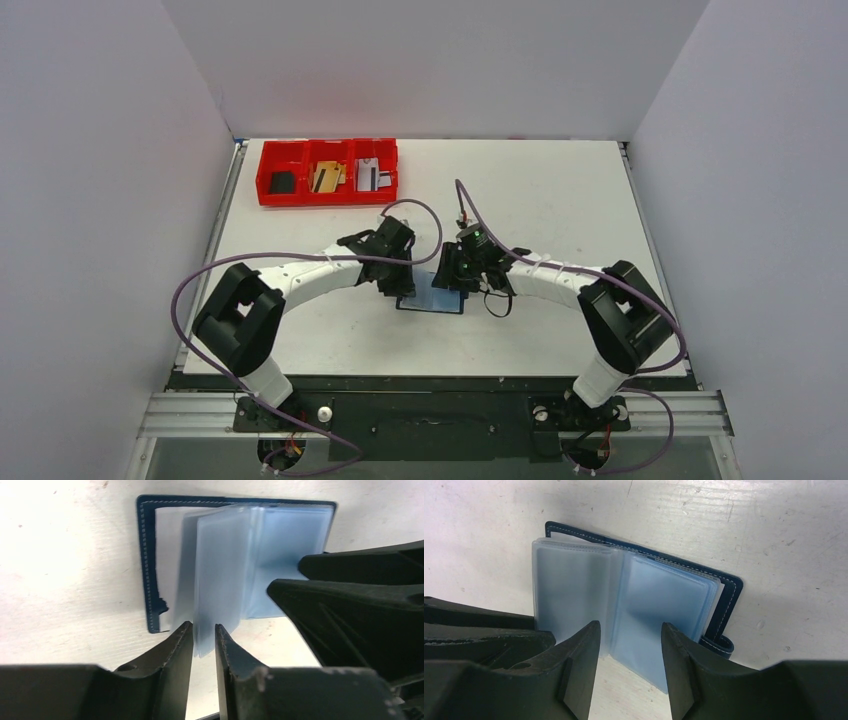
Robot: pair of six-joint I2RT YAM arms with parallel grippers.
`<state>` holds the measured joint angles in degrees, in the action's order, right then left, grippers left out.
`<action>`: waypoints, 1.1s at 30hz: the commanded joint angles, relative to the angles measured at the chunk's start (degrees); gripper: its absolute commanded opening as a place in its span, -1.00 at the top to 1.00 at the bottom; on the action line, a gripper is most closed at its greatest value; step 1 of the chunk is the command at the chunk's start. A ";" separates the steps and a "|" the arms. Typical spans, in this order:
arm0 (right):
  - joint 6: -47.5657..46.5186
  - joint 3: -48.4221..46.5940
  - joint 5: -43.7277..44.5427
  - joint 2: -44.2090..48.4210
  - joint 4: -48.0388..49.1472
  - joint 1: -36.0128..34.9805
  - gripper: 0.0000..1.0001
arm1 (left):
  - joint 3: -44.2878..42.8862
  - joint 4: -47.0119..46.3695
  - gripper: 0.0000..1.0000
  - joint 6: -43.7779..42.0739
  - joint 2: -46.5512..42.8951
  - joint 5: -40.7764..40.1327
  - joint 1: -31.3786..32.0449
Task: Take the credit cards out of the card holder
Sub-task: Remove the credit card from the card holder.
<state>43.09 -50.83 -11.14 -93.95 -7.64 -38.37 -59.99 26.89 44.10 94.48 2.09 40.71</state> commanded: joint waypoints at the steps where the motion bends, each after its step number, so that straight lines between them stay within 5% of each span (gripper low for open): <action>1: -0.30 -2.57 2.08 -1.23 0.91 -0.47 0.10 | -0.01 1.62 0.56 -2.41 -2.17 -3.96 -0.20; 15: -0.01 -1.49 3.23 -1.90 0.72 0.00 0.19 | -1.81 2.89 0.25 -6.49 -4.49 -5.56 -0.40; 21: 0.12 -0.76 3.41 -0.51 0.34 0.51 0.51 | -3.85 -0.18 0.26 -6.05 -0.55 -2.94 -0.11; 33: -1.38 -1.45 7.42 2.74 -4.63 0.68 0.52 | -5.17 -2.48 0.45 -6.57 5.69 -2.39 -0.27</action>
<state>42.65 -51.42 -7.25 -94.67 -10.85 -38.00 -62.78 27.00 38.28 99.37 -0.97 40.66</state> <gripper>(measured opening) 0.238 0.290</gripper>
